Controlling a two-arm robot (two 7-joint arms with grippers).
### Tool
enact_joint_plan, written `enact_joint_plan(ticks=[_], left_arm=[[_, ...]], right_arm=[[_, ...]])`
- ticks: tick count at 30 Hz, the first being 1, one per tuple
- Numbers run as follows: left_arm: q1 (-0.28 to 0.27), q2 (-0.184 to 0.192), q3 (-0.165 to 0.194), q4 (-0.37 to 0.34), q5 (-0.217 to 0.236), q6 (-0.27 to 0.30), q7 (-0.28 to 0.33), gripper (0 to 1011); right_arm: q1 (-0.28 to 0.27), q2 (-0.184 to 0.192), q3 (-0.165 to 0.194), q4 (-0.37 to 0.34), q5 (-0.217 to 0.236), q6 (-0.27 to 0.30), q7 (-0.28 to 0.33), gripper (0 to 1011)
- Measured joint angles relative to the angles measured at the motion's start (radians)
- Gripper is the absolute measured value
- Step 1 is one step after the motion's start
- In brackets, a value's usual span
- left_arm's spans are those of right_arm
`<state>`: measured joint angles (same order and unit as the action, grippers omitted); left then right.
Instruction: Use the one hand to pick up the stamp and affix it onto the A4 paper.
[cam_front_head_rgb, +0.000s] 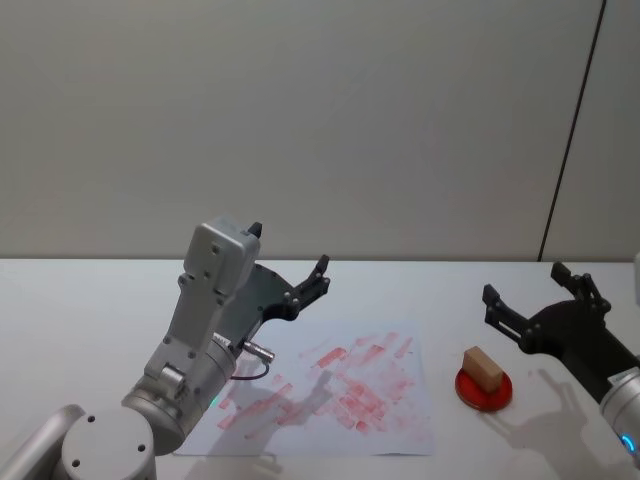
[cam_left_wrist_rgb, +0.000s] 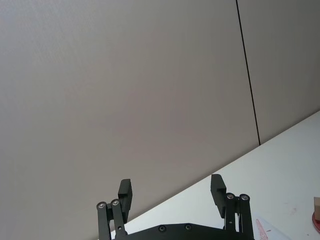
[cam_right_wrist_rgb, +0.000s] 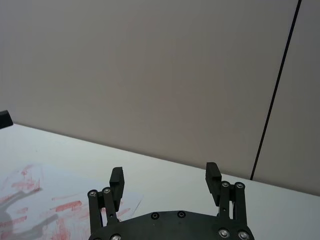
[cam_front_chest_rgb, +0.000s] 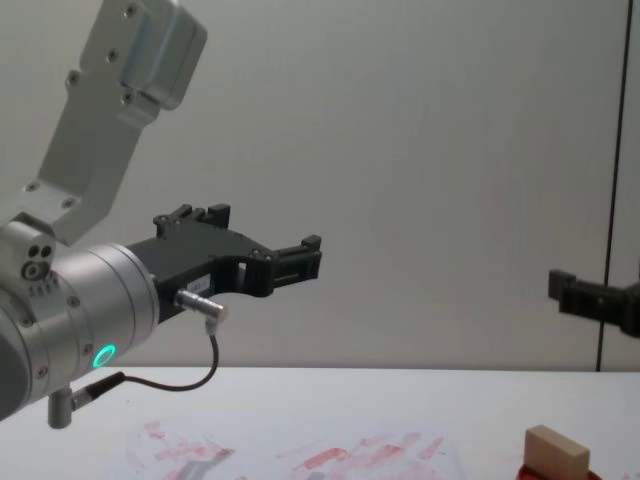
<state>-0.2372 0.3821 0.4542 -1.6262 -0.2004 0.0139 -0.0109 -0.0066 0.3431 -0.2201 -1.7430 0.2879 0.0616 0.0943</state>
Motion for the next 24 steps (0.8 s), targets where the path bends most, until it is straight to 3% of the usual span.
enact_joint_plan(ticks=[13,24], left_arm=[[0.0,0.0,0.0,0.0,0.0,0.0,0.0,1003],[0.0,0.0,0.0,0.0,0.0,0.0,0.0,1002]], right_arm=[[0.008,0.012,0.002,0.058,-0.02,0.058,0.064,1001],[0.014,0.001,-0.017,0.1,-0.053,0.099,0.099,1001]])
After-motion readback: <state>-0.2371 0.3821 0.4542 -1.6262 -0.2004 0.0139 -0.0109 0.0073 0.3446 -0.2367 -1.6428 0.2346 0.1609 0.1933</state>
